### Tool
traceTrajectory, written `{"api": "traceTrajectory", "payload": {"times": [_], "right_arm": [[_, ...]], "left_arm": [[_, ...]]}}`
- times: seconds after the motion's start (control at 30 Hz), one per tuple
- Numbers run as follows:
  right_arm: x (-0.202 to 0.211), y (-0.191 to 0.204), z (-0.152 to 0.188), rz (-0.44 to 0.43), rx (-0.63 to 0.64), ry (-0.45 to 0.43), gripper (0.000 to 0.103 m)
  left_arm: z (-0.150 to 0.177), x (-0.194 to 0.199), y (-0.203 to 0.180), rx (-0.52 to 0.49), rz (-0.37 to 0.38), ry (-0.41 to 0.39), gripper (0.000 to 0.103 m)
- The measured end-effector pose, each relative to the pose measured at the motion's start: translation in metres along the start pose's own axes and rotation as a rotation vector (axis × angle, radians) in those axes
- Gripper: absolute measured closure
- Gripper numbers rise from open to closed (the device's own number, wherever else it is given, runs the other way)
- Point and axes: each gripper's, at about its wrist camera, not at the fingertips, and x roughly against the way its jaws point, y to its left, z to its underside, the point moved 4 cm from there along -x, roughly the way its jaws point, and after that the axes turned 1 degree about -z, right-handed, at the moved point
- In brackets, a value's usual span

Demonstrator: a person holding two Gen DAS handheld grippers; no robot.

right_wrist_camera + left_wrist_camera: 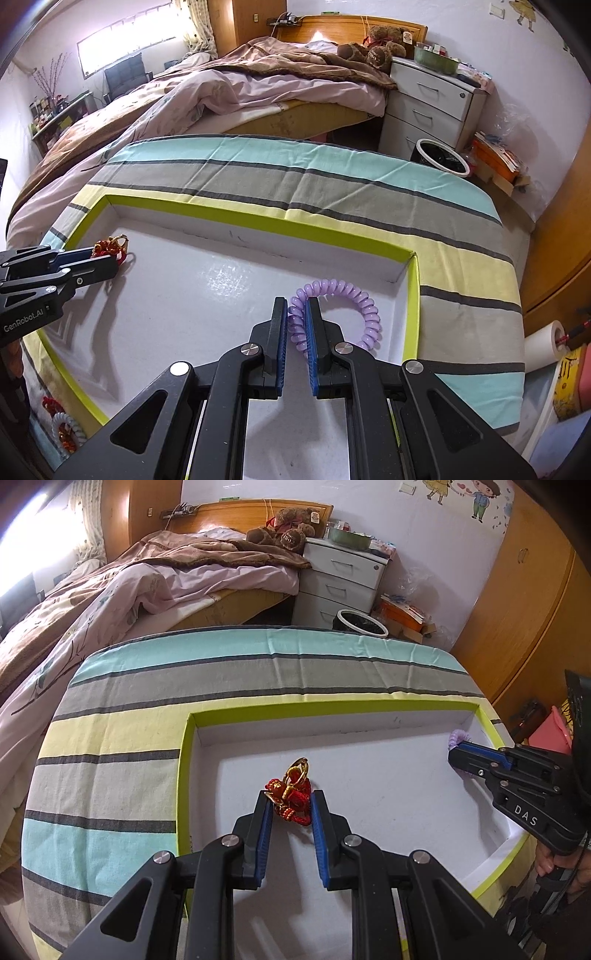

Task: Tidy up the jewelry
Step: 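Carry both items into the green box and open both tools to release, then move the left tool back over the jewelry while the right tool approaches the black watch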

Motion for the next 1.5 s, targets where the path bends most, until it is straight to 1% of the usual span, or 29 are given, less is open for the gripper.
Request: {"api": "traceTrajectory", "payload": {"times": [0.2, 0.37, 0.43, 0.53, 0.57, 0.6, 0.67, 0.7, 0.8, 0.87, 0.9, 0.97, 1.13, 1.23, 1.3, 1.37, 1.5], "right_arm": [[-0.002, -0.001, 0.0, -0.005, -0.004, 0.005, 0.093], [-0.003, -0.001, 0.0, -0.003, -0.009, 0.006, 0.093], [-0.003, -0.002, -0.001, 0.001, -0.011, 0.005, 0.088], [0.001, -0.001, -0.002, -0.003, -0.015, -0.007, 0.086], [0.003, -0.001, -0.002, -0.002, -0.017, -0.012, 0.083], [0.006, -0.001, -0.002, -0.003, -0.021, -0.019, 0.075], [0.014, 0.0, -0.002, -0.013, -0.028, -0.038, 0.065], [0.019, 0.0, -0.002, -0.015, -0.033, -0.05, 0.064], [0.037, 0.002, 0.0, -0.023, -0.044, -0.087, 0.064], [0.049, 0.004, 0.004, -0.029, -0.049, -0.11, 0.064], [0.058, 0.005, 0.008, -0.037, -0.053, -0.125, 0.064], [0.069, 0.006, 0.014, -0.039, -0.059, -0.137, 0.064], [0.101, 0.008, 0.041, -0.044, -0.071, -0.17, 0.064], [0.113, 0.009, 0.058, -0.032, -0.08, -0.17, 0.064], [0.12, 0.01, 0.074, -0.041, -0.088, -0.169, 0.064], [0.124, 0.011, 0.087, -0.037, -0.09, -0.165, 0.064], [0.13, 0.012, 0.114, -0.027, -0.102, -0.142, 0.064]], "left_arm": [[0.0, 0.0, 0.0, 0.008, -0.005, 0.007, 0.081], [-0.001, 0.0, 0.002, 0.017, 0.008, 0.007, 0.078], [-0.001, 0.001, 0.003, 0.021, 0.012, 0.004, 0.076], [0.0, 0.005, 0.003, 0.029, 0.019, -0.006, 0.069], [-0.001, 0.008, 0.003, 0.027, 0.019, -0.014, 0.065], [-0.001, 0.012, 0.002, 0.026, 0.023, -0.023, 0.063], [0.0, 0.021, 0.001, 0.031, 0.039, -0.042, 0.06], [0.001, 0.028, -0.001, 0.031, 0.055, -0.049, 0.06], [0.004, 0.044, -0.006, 0.015, 0.054, -0.079, 0.059], [0.007, 0.058, -0.008, 0.012, 0.067, -0.098, 0.057], [0.01, 0.065, -0.009, 0.016, 0.081, -0.108, 0.056], [0.017, 0.077, -0.009, 0.026, 0.085, -0.124, 0.053], [0.041, 0.102, -0.007, 0.045, 0.097, -0.151, 0.052], [0.06, 0.116, -0.004, 0.058, 0.103, -0.165, 0.052], [0.072, 0.125, 0.0, 0.08, 0.101, -0.175, 0.052], [0.085, 0.133, 0.003, 0.094, 0.119, -0.184, 0.052], [0.107, 0.142, 0.004, 0.107, 0.136, -0.176, 0.052]]}}
